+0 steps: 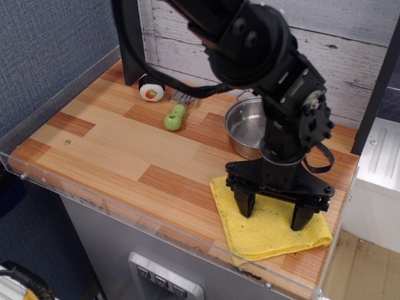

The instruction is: Place the straightened towel on the board's left front edge

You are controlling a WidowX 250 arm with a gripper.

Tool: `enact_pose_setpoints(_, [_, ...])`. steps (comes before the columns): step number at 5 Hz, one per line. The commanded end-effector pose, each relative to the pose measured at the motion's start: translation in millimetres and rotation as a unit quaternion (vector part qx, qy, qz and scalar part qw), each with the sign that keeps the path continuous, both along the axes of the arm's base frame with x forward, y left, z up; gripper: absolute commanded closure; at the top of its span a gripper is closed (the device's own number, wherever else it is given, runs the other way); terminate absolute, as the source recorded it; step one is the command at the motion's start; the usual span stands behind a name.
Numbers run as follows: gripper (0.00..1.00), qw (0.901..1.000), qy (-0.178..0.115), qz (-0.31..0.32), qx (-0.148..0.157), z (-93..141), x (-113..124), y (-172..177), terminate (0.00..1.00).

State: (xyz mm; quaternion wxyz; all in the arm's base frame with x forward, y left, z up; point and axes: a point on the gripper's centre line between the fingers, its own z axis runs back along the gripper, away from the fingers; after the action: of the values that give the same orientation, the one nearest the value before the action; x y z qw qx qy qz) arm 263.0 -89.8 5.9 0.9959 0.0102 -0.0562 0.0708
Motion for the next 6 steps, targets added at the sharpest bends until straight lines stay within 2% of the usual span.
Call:
enact_pose_setpoints(1, [0.00,0.9994,-0.001,0.024,0.026,14,-22,38,0.00])
enact_pose_setpoints(2, [0.00,0.9984,-0.001,0.042,0.038,18,-23,56,0.00])
enact_pose_setpoints(4, [0.00,0.9936,-0.005,0.104,0.044,19,-11,104,0.00])
enact_pose_setpoints(6, [0.00,0.9823,-0.004,0.180,0.052,21,2,165,0.00])
